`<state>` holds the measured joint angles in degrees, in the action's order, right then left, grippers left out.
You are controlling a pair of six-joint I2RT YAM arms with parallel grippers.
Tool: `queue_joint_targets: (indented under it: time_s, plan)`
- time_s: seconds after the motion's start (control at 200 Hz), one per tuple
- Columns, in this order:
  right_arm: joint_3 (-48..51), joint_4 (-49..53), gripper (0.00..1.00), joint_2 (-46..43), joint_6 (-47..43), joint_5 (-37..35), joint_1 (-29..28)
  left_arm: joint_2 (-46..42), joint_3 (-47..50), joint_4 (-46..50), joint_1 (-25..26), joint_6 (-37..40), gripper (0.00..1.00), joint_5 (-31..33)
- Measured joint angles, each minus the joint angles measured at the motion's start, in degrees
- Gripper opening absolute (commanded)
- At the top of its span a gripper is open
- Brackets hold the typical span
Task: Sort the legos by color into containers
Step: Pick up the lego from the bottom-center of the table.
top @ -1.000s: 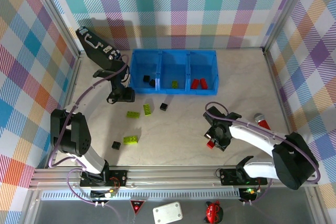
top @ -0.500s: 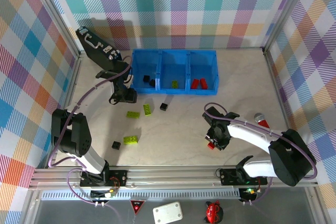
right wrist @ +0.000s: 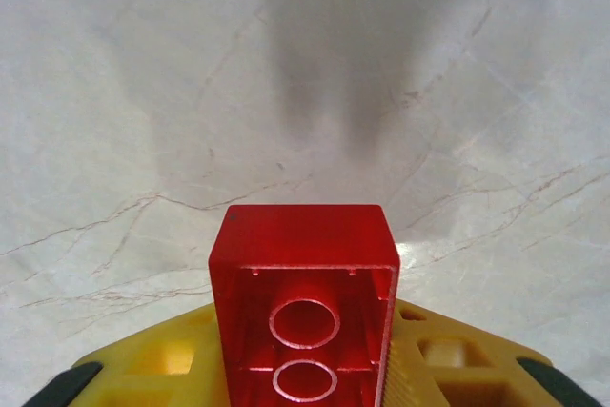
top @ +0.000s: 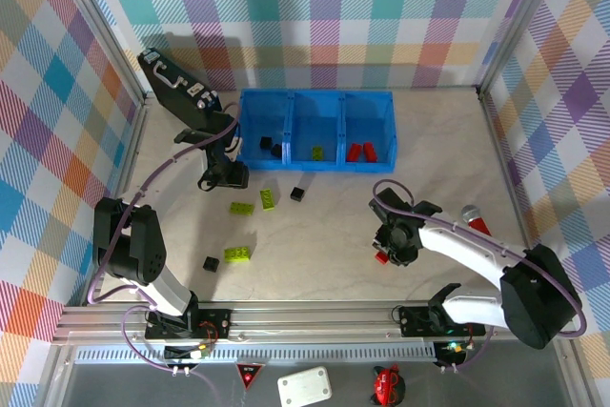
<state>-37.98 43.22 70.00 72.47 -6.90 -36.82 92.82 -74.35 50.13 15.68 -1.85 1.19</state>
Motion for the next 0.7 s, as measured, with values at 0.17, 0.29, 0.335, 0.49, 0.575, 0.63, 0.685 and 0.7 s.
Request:
queue_joint_targets:
  time_s: [0.17,0.29,0.335,0.49,0.575,0.63,0.685,0.7]
  plan:
    - [-4.2,1.5,0.33,0.4,-6.1,-1.3,0.0,-0.1,0.1,-0.9,0.0,0.0,0.50,0.0]
    - [-8.7,2.4,0.33,3.4,-11.6,-2.2,0.3,-0.4,0.1,-0.9,0.0,0.0,0.50,0.0]
    - [-10.5,3.0,0.33,4.9,-13.6,-2.4,0.6,-0.5,0.1,-1.0,0.0,0.0,0.50,0.0]
    - [-18.3,5.3,0.33,11.7,-22.0,-2.8,1.2,-1.0,0.1,-1.0,0.0,0.0,0.50,0.0]
    - [-22.7,6.2,0.33,15.2,-26.9,-2.8,1.6,-1.3,0.1,-1.2,0.0,0.0,0.49,0.0]
    - [-25.2,6.7,0.33,17.2,-29.7,-3.0,1.9,-1.5,0.2,-1.2,0.0,0.0,0.50,0.0]
    - [-27.8,7.5,0.33,19.2,-32.3,-3.3,2.2,-1.7,0.3,-1.2,0.0,0.0,0.49,0.0]
    - [-28.5,7.7,0.33,19.7,-33.0,-3.2,2.3,-1.7,0.3,-1.2,0.0,0.0,0.50,0.0]
